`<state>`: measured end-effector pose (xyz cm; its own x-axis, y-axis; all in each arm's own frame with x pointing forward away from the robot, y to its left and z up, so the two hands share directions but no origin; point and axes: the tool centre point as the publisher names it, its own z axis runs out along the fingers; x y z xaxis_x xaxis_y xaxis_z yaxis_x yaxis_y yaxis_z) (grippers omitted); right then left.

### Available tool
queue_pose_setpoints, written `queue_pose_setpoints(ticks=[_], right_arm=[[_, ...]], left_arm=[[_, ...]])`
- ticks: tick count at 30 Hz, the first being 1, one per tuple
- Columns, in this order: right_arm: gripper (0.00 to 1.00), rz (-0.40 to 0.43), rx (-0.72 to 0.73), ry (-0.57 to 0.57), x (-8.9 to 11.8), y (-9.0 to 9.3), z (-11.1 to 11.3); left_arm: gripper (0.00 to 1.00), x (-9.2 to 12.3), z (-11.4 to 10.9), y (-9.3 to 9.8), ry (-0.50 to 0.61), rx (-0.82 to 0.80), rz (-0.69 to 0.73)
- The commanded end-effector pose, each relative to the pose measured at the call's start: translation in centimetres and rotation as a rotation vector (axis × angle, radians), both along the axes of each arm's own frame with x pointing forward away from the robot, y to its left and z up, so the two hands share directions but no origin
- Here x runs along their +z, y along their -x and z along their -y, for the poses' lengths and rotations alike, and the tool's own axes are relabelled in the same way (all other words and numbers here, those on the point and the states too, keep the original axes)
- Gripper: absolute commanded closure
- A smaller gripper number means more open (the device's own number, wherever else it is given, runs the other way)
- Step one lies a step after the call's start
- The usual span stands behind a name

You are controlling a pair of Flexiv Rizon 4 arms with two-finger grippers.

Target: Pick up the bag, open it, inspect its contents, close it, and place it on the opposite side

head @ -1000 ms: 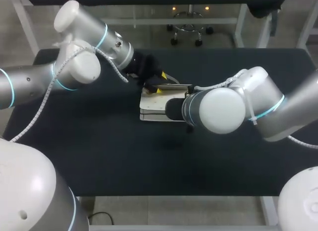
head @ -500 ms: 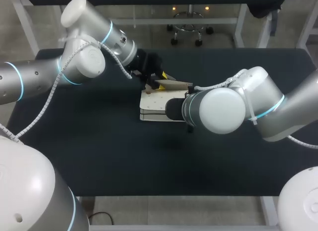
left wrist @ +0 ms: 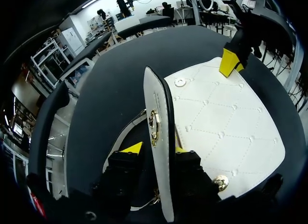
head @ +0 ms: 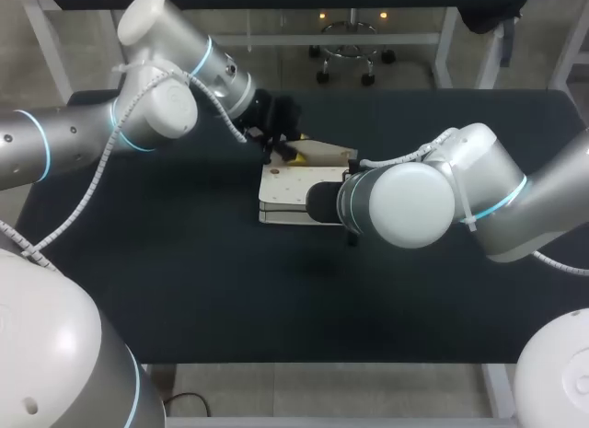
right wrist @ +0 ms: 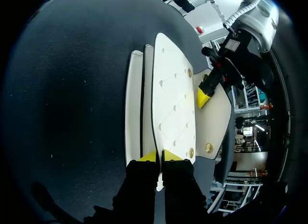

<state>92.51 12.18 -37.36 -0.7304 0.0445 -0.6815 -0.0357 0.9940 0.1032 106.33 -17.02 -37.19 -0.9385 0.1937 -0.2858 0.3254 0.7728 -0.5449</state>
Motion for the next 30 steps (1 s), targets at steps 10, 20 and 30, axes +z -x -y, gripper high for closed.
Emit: queue_pose_setpoints(ticks=[10, 20, 30], right_arm=[[1.00, 0.014, 0.008, -0.011, -0.4, 0.2, 0.3], [0.00, -0.025, 0.003, -0.017, 1.5, 1.4, 0.1], [0.00, -0.048, -0.016, -0.013, 6.5, 4.0, -0.2]], left_arm=[[1.00, -0.2, -0.2, -0.4, 0.021, 0.011, -0.029], [1.00, 1.3, -0.9, -0.2, 0.038, 0.036, -0.006], [1.00, 3.6, -1.8, -0.3, 0.048, 0.076, 0.011]])
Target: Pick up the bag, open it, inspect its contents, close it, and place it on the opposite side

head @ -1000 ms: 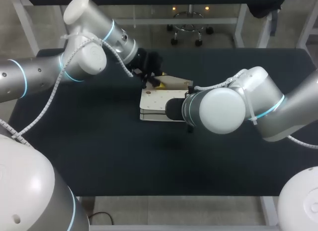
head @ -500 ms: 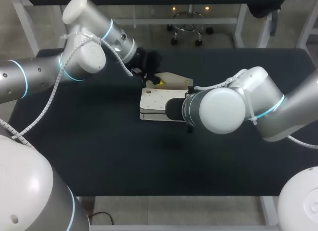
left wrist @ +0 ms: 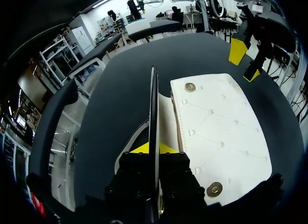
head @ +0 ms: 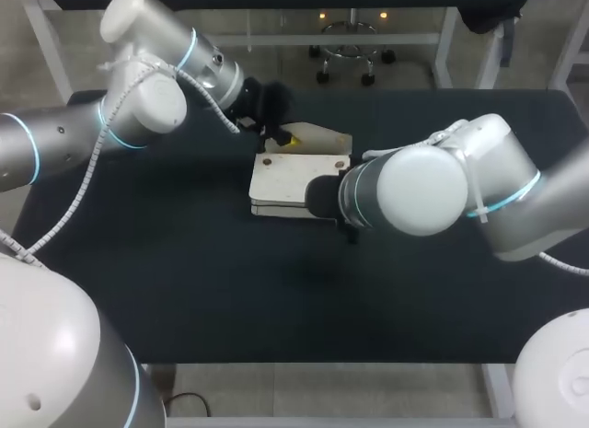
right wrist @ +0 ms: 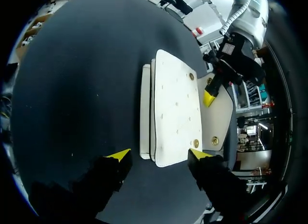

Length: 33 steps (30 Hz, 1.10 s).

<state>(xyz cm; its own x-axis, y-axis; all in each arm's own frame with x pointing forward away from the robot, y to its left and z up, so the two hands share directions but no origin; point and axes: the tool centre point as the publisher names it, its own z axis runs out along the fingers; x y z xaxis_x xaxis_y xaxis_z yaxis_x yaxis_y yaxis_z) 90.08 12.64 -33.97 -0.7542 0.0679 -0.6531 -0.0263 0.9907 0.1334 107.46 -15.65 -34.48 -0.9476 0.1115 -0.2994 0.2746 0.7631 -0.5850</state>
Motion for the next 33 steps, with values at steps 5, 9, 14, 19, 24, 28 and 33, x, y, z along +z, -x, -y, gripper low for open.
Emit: queue_pose_setpoints(ticks=[5, 9, 14, 19, 24, 28, 33], right_arm=[[0.00, -0.016, -0.027, 0.020, 5.3, 1.9, 0.1], [0.82, -0.013, -0.030, 0.030, 6.9, 1.9, -0.2], [1.00, 0.005, -0.032, 0.044, 8.4, 1.7, -0.2], [1.00, -0.015, -0.007, 0.034, 8.7, 1.3, 0.1], [1.00, -0.038, 0.001, 0.021, 9.0, 0.5, -0.1], [1.00, -0.038, -0.005, 0.032, 9.4, 0.2, -0.2], [1.00, -0.021, -0.011, 0.042, 10.2, 0.5, -0.4]], left_arm=[[1.00, 0.9, -0.5, 0.8, -0.006, 0.006, 0.005], [1.00, 0.9, -0.5, 0.8, -0.006, 0.006, 0.005], [1.00, 0.9, -0.5, 0.8, -0.006, 0.006, 0.005], [1.00, 0.9, -0.5, 0.8, -0.006, 0.006, 0.005], [1.00, 2.3, -0.9, 1.5, -0.001, 0.038, 0.026], [1.00, 4.9, -1.1, 2.6, 0.007, 0.042, 0.075], [1.00, 7.3, -1.4, 3.7, -0.019, 0.070, 0.112]])
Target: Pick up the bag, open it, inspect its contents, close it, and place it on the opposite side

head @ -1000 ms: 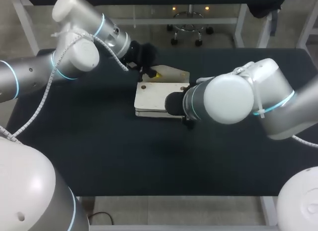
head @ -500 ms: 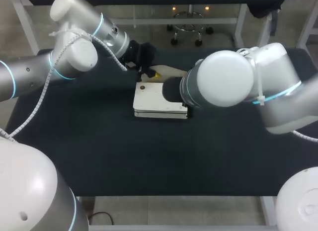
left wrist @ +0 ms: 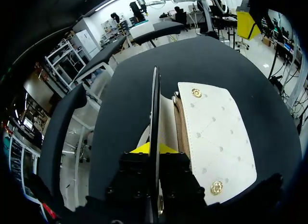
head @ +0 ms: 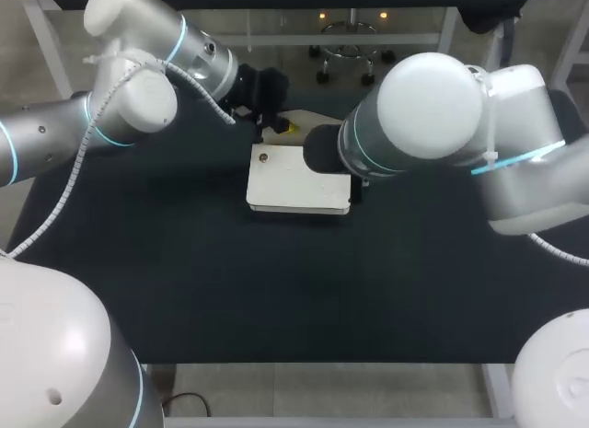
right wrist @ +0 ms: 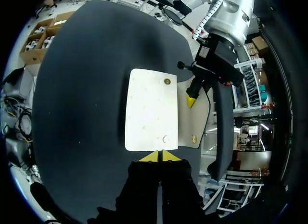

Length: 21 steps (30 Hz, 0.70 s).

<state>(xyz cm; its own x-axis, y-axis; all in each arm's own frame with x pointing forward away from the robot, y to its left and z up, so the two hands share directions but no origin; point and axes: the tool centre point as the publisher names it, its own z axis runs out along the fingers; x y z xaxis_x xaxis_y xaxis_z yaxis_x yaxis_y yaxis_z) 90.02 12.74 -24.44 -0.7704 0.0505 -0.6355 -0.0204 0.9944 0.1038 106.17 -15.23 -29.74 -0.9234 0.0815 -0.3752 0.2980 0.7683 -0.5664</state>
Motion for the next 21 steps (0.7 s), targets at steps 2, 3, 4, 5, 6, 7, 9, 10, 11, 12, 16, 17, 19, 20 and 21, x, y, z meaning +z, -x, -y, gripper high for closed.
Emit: queue_pose_setpoints(ticks=[2, 3, 4, 5, 6, 7, 9, 10, 11, 12, 16, 17, 19, 20, 21], right_arm=[[1.00, 0.014, -0.008, 0.016, 1.1, 0.6, -0.4], [1.00, 0.019, -0.008, 0.018, 1.2, 0.6, -0.4], [1.00, 0.024, -0.008, 0.021, 1.4, 0.7, -0.4], [1.00, 0.028, -0.007, 0.024, 1.6, 0.7, -0.4], [1.00, 0.031, -0.007, 0.024, 1.7, 0.7, -0.5], [1.00, 0.034, -0.007, 0.026, 1.9, 0.7, -0.5], [1.00, 0.039, -0.007, 0.025, 2.1, 0.7, -0.5], [1.00, 0.040, -0.008, 0.024, 2.2, 0.6, -0.5], [1.00, 0.041, -0.008, 0.023, 2.2, 0.6, -0.6], [1.00, 0.041, -0.008, 0.019, 2.3, 0.6, -0.6], [1.00, 0.027, -0.017, 0.004, 2.4, 0.5, -0.7], [1.00, 0.027, -0.017, 0.004, 2.4, 0.5, -0.7], [1.00, 0.027, -0.017, 0.004, 2.4, 0.5, -0.7], [1.00, 0.027, -0.017, 0.004, 2.4, 0.5, -0.7], [1.00, 0.027, -0.017, 0.004, 2.4, 0.5, -0.7]], left_arm=[[1.00, 3.2, -1.1, 2.8, -0.026, 0.047, 0.035], [1.00, 3.5, -1.1, 3.0, -0.028, 0.052, 0.037], [1.00, 3.9, -1.2, 3.1, -0.031, 0.067, 0.042], [1.00, 4.2, -1.2, 3.3, -0.029, 0.066, 0.041], [1.00, 4.4, -1.2, 3.5, -0.030, 0.061, 0.043], [1.00, 4.6, -1.2, 3.7, -0.036, 0.075, 0.051], [1.00, 5.1, -1.2, 4.2, -0.032, 0.070, 0.049], [1.00, 5.3, -1.2, 4.3, -0.029, 0.072, 0.048], [1.00, 5.4, -1.2, 4.5, -0.030, 0.071, 0.048], [1.00, 5.5, -1.2, 4.6, -0.031, 0.069, 0.044], [1.00, 5.5, -1.3, 4.9, -0.049, 0.054, 0.040], [1.00, 5.5, -1.3, 4.9, -0.049, 0.054, 0.040], [1.00, 5.5, -1.3, 4.9, -0.049, 0.054, 0.040], [1.00, 5.5, -1.3, 4.9, -0.049, 0.054, 0.040], [1.00, 5.5, -1.3, 4.9, -0.049, 0.054, 0.040]])
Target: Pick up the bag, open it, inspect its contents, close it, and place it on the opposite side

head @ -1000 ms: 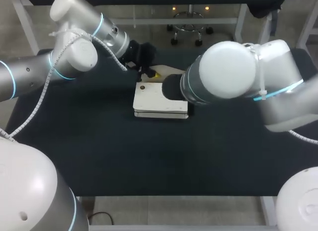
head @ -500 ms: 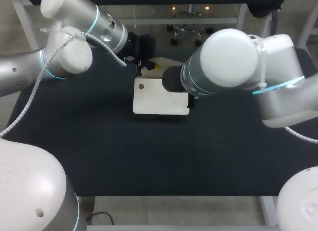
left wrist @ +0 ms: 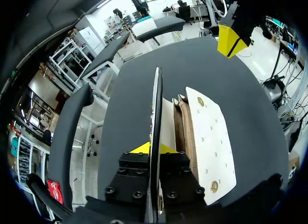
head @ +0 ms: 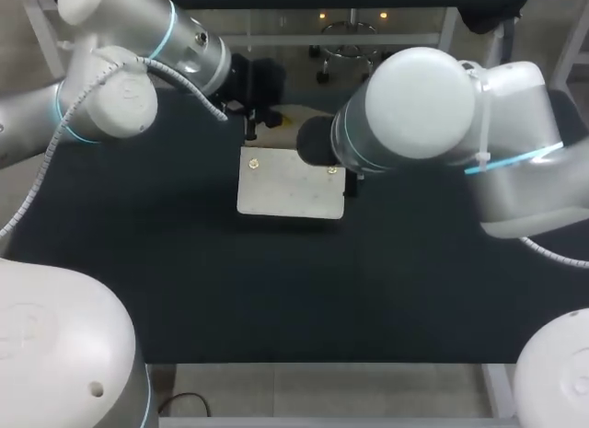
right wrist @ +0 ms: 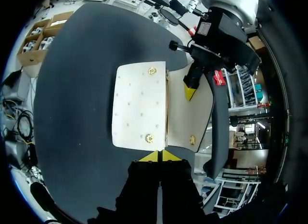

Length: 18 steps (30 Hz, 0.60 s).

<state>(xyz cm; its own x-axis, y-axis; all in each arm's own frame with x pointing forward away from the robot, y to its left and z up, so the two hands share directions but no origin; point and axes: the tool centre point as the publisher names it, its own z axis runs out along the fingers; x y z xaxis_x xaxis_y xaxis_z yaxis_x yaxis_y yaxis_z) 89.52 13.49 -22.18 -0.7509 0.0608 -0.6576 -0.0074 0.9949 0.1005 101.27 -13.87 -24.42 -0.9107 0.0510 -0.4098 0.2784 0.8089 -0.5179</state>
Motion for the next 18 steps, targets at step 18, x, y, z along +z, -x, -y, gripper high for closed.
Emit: queue_pose_setpoints(ticks=[18], right_arm=[[1.00, 0.056, 0.005, -0.022, -0.8, -3.7, -1.2]], left_arm=[[1.00, 0.3, 0.2, -1.5, 0.076, 0.015, -0.166]])
